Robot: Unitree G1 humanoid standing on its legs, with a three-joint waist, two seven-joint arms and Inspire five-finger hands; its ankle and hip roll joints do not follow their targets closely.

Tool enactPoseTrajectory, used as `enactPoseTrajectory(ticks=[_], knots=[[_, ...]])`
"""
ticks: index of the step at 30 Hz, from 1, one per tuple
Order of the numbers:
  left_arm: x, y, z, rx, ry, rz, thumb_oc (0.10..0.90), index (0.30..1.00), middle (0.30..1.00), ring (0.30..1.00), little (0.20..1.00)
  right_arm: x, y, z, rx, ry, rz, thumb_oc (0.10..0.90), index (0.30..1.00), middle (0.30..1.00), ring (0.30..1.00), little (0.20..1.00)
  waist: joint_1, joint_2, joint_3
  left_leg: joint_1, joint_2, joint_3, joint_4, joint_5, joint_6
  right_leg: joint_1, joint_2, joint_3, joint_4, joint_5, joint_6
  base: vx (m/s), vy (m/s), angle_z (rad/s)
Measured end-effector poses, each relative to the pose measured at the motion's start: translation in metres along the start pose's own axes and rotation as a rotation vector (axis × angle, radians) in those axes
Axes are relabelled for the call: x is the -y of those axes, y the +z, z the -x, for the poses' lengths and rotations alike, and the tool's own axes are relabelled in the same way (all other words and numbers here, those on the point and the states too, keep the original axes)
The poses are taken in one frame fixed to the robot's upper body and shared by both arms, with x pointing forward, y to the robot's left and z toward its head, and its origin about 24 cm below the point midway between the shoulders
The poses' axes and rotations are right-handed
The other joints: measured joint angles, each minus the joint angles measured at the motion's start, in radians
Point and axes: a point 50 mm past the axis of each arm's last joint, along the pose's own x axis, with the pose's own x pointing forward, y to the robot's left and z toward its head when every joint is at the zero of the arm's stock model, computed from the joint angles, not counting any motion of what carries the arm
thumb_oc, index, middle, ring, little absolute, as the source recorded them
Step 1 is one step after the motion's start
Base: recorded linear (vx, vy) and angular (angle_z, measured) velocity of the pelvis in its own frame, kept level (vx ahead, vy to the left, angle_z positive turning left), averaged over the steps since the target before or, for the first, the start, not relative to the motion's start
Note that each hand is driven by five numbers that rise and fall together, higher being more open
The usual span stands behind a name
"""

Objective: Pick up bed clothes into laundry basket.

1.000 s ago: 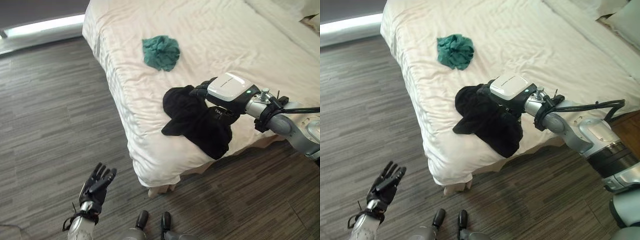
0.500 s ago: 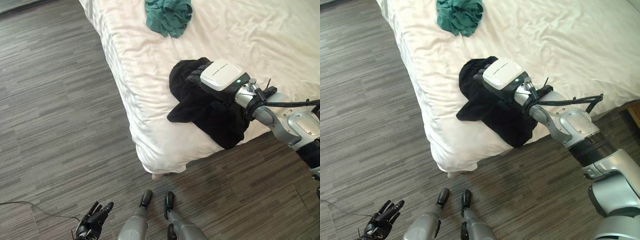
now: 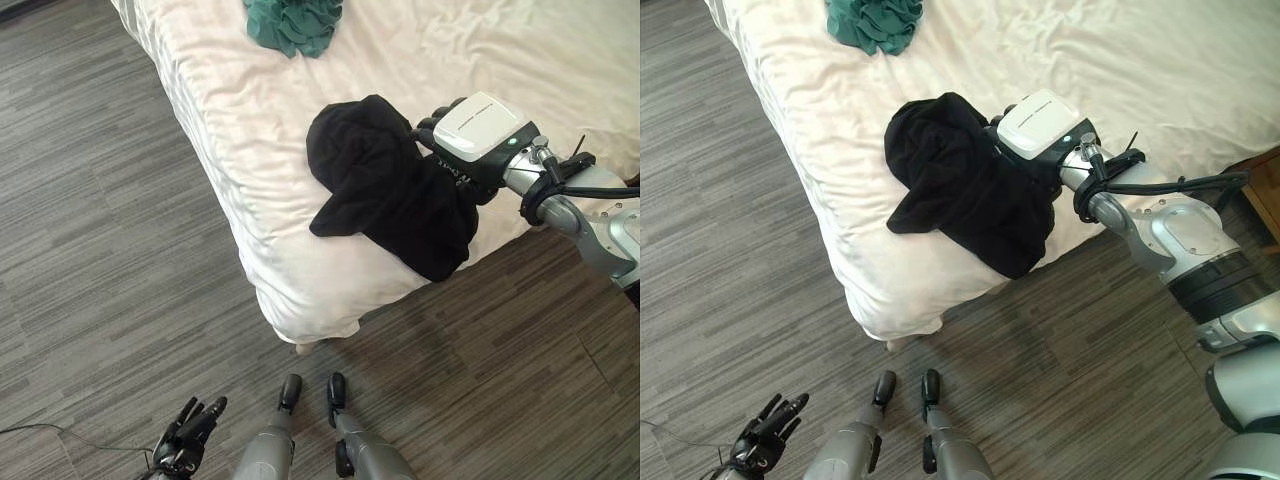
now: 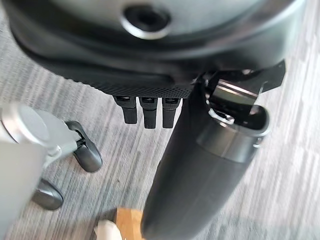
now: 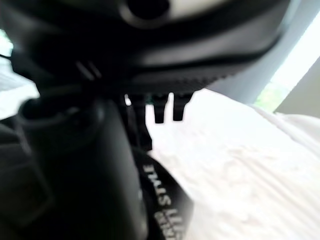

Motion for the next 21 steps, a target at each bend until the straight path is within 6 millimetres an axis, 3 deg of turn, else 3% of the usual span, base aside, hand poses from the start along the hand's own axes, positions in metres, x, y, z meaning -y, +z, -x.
enactPoseTrajectory(ticks=[5,11,16,17,21], knots=[[0.011,0.008,-0.005,0.031,-0.03,0.001,0.8,0.9,0.9,0.9,0.9,0.003,0.004,-0.005,0.022,-0.002,-0.004,0.8,0.9,0.9,0.9,0.9,0.001,0.004,0.039,-0.046,-0.001,0.003,0.012,0.005,-0.001,-0.04,0.001,0.003,0.0,0.016,-0.003,-0.02,-0.004,-0.02],[0.008,0.005,-0.004,0.022,-0.012,0.0,0.8,0.9,0.9,0.9,0.9,0.026,0.006,-0.016,0.029,-0.072,0.008,0.8,0.9,0.9,0.9,0.9,0.003,0.014,0.055,-0.079,0.003,0.008,0.016,0.005,-0.001,-0.073,0.005,0.006,0.0,0.022,-0.005,-0.02,-0.001,-0.02],[0.015,-0.001,-0.005,0.007,-0.028,-0.02,0.8,0.9,0.9,0.9,0.9,0.023,0.01,-0.024,0.024,-0.08,-0.023,0.8,0.9,0.9,0.9,0.9,0.006,0.015,0.056,-0.092,0.004,0.008,0.022,0.005,-0.001,-0.083,0.007,0.006,0.0,0.023,-0.005,0.0,0.0,0.0],[0.016,-0.002,-0.005,0.007,-0.028,-0.018,0.8,0.9,0.9,0.9,0.9,0.023,0.01,-0.024,0.024,-0.08,-0.023,0.4,0.3,0.3,0.3,0.3,0.006,0.015,0.056,-0.092,0.005,0.008,0.022,0.005,-0.001,-0.082,0.007,0.005,0.0,0.023,-0.005,0.0,0.0,0.0],[0.019,-0.001,-0.006,0.012,-0.03,-0.012,0.8,0.9,0.9,0.9,0.9,0.027,0.011,-0.022,0.03,-0.093,-0.024,0.4,0.3,0.3,0.3,0.3,0.006,0.016,0.056,-0.09,0.005,0.006,0.028,0.005,-0.001,-0.077,0.008,0.004,0.0,0.028,-0.008,0.0,0.0,0.0]])
